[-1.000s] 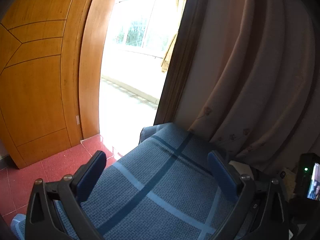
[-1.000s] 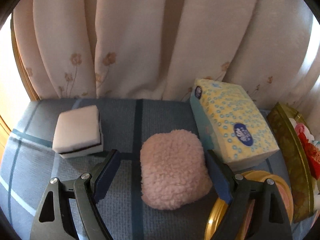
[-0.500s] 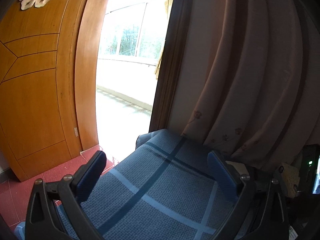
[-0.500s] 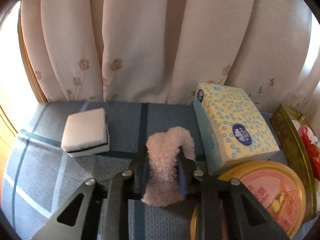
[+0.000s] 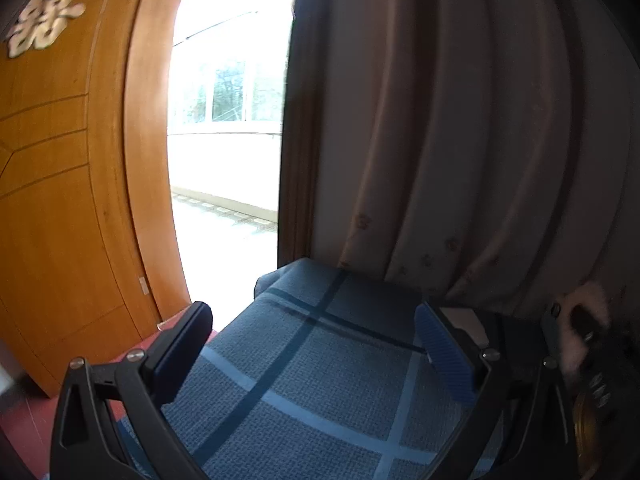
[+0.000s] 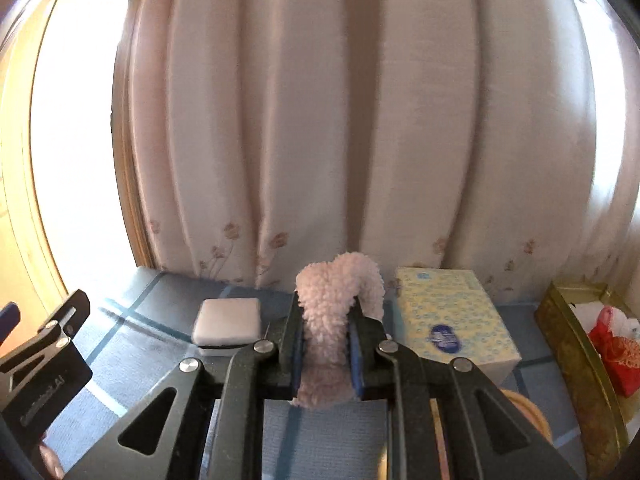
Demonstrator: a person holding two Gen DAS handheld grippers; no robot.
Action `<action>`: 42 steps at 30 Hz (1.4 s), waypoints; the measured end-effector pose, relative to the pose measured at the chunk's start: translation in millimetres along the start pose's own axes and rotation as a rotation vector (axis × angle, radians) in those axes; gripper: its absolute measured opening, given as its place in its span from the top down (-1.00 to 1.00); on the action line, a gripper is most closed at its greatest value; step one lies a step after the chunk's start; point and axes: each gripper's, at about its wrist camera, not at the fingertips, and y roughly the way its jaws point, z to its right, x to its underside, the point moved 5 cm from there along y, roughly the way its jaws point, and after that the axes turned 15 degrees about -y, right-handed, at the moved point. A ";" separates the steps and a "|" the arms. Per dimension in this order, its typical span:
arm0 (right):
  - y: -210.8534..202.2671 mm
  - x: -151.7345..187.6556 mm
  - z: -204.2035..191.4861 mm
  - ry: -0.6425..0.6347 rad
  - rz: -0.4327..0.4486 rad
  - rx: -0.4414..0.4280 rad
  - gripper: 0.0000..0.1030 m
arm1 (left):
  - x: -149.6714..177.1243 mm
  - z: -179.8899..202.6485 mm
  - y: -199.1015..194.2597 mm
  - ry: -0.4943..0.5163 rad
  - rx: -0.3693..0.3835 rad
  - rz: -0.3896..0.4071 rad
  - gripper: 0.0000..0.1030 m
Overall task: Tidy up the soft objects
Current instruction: 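Grasp the white sponge with the left tool while the right tool holds the puff, then carry the pink puff and white sponge over the gold tray with both tools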
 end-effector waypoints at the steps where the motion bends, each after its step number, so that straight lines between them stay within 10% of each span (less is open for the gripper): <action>1: -2.4 2.2 9.0 0.020 0.004 0.004 0.62 | 1.5 3.1 2.0 0.015 -0.001 -0.008 -0.99; 16: 5.0 6.1 62.1 0.199 0.021 0.066 0.61 | 37.9 123.0 73.3 0.196 0.084 -0.310 -0.98; 24: 9.5 7.2 60.8 0.206 0.004 0.029 0.61 | 59.2 111.2 113.4 0.145 0.017 -0.488 -0.27; 29: 11.9 7.3 53.8 0.181 0.004 0.013 0.61 | 44.3 84.4 97.3 0.067 0.035 -0.432 -0.07; 42: 1.2 0.8 15.0 0.069 0.106 -0.103 0.61 | 8.7 58.6 5.6 0.120 -0.002 0.052 -0.08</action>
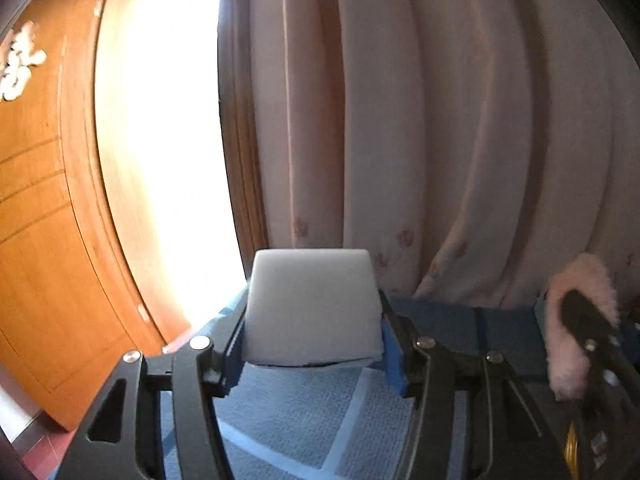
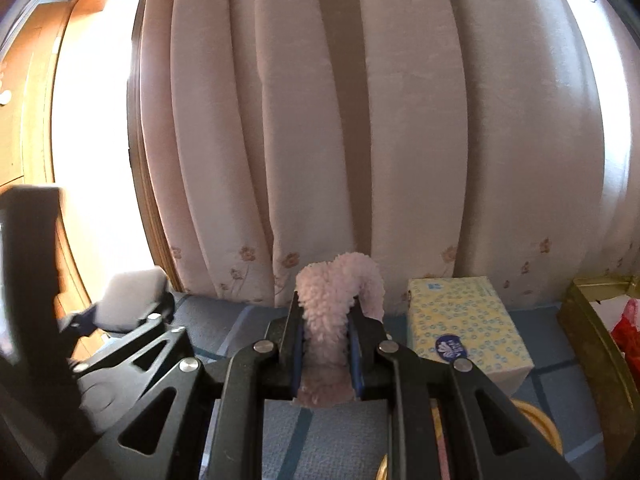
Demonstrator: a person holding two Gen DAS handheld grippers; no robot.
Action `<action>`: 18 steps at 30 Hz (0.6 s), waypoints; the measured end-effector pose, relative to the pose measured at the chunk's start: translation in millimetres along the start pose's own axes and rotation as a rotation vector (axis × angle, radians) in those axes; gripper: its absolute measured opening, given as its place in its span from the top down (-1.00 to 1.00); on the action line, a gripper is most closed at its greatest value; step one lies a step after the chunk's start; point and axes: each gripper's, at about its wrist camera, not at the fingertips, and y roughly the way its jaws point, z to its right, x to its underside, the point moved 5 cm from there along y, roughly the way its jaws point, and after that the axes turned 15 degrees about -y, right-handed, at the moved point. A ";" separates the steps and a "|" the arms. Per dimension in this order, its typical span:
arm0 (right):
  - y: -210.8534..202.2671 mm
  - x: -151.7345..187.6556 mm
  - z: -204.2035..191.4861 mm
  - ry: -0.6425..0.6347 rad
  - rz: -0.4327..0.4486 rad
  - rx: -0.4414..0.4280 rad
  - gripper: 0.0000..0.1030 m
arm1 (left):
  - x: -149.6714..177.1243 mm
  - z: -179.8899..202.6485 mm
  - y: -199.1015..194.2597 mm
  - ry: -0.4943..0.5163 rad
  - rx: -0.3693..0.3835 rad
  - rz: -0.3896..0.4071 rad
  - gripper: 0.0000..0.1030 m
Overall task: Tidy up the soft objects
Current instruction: 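Carry the pink puff and white sponge over the gold tray with both tools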
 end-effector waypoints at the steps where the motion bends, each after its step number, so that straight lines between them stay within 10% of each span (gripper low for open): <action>1: 0.3 0.5 -0.1 0.004 0.000 -0.008 0.61 | 0.6 -1.7 -7.5 0.002 -0.002 0.023 -0.08; 18: 0.0 11.5 -0.3 -0.005 -0.032 -0.037 0.61 | 0.4 -10.4 -25.8 -0.021 0.025 0.056 -0.08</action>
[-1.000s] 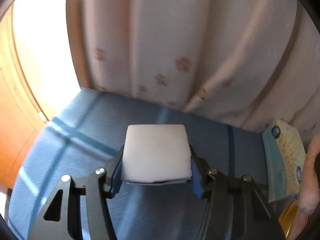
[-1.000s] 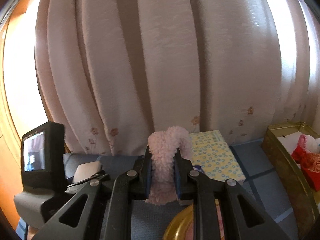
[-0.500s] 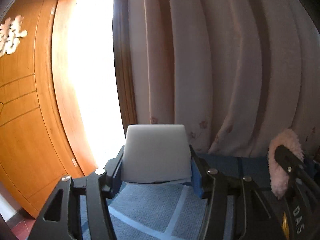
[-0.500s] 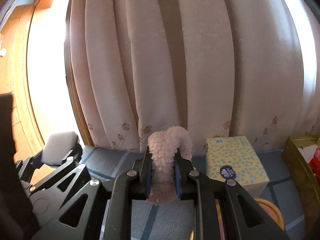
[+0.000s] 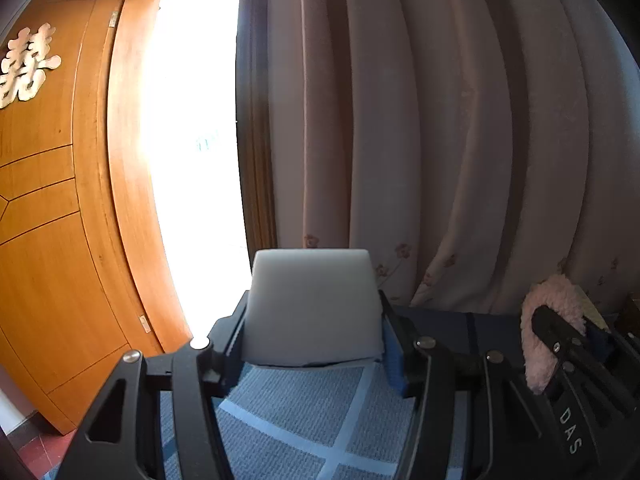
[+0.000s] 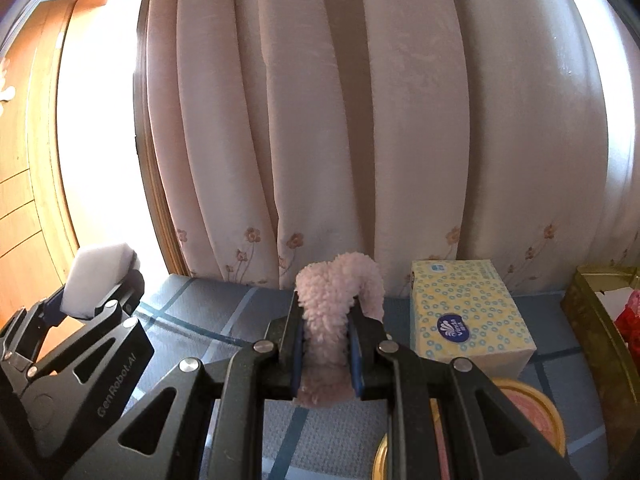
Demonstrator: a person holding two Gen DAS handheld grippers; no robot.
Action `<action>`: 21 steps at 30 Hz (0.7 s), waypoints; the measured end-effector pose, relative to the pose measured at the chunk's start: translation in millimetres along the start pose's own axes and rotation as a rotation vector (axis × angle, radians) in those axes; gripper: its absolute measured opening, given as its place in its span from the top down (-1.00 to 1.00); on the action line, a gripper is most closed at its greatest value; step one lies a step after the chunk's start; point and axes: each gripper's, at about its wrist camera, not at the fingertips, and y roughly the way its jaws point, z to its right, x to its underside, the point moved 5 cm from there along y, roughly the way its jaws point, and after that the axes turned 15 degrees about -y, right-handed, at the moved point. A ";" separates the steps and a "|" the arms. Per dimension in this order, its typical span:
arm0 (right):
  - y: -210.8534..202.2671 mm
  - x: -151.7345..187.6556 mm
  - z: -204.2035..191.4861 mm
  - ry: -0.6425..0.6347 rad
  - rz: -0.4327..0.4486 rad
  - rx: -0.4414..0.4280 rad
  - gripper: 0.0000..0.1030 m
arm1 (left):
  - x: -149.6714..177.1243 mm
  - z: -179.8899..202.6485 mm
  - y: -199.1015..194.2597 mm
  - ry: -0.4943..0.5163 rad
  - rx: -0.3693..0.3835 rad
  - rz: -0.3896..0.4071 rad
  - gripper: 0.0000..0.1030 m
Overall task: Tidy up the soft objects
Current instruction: 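Carry the pink puff and white sponge over the gold tray with both tools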
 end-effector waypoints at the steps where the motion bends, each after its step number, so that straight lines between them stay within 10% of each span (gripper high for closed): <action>1: -0.5 0.5 0.0 -0.002 0.001 0.001 0.61 | 0.2 -0.6 -0.4 -0.002 0.001 0.000 -0.08; 21: -34.3 9.4 4.2 -0.068 0.052 0.008 0.61 | -3.5 -1.4 -20.3 -0.015 0.013 0.014 -0.08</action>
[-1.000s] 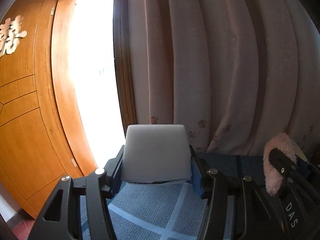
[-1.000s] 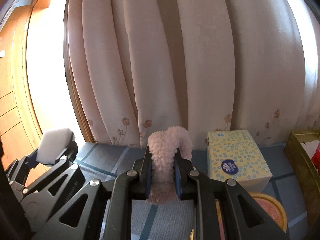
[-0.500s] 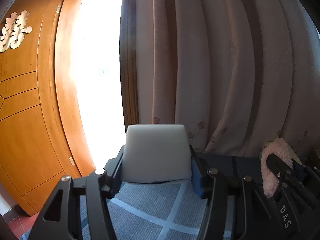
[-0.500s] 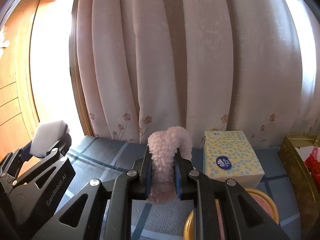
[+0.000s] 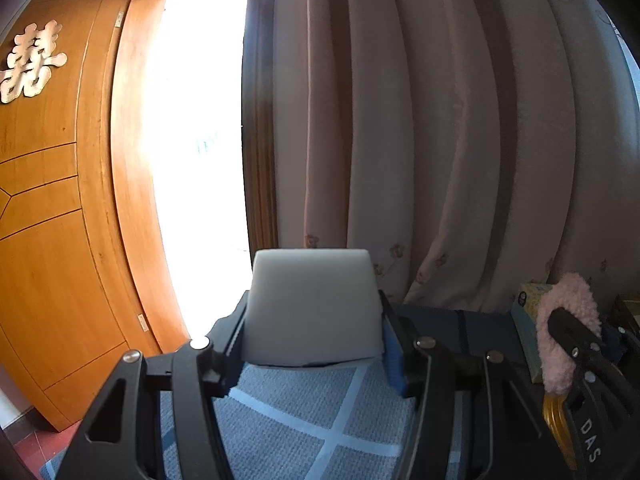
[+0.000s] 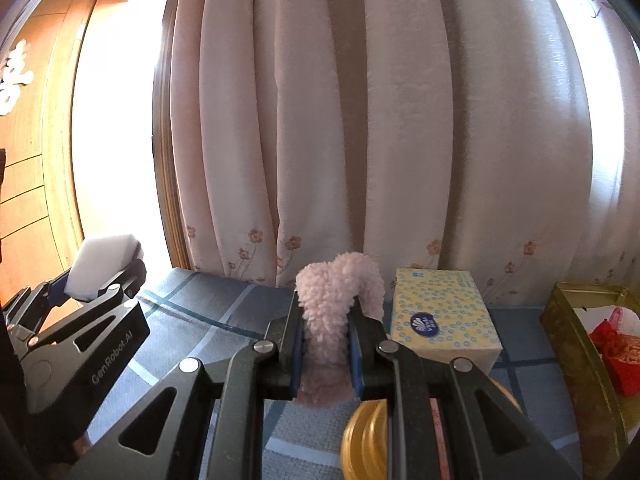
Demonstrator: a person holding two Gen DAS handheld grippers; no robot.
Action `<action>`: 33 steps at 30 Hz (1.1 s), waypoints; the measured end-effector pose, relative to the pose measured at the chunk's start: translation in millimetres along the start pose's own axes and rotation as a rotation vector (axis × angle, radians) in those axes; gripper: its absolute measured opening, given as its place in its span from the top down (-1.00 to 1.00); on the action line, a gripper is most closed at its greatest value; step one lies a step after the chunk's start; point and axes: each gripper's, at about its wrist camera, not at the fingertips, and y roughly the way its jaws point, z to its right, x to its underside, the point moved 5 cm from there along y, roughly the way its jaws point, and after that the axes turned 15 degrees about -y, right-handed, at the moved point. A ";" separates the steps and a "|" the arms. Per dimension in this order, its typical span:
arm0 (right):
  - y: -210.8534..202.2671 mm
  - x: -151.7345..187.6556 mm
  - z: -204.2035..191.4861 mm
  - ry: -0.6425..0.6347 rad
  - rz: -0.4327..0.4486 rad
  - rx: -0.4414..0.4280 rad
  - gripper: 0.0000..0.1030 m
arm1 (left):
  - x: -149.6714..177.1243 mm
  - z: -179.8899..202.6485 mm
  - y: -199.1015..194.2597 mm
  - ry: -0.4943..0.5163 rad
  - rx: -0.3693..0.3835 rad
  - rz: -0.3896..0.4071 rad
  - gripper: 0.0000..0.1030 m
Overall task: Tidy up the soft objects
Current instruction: 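Carry the pink puff and white sponge over the gold tray with both tools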
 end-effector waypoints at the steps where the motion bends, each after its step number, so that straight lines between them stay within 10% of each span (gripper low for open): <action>1: -1.0 0.5 0.7 -0.001 0.001 0.000 0.61 | 0.2 0.0 -0.2 0.000 -0.001 0.000 -0.08; 33: -40.5 13.3 18.0 -0.061 0.075 0.040 0.61 | 22.3 26.3 -36.9 0.027 0.037 -0.005 -0.08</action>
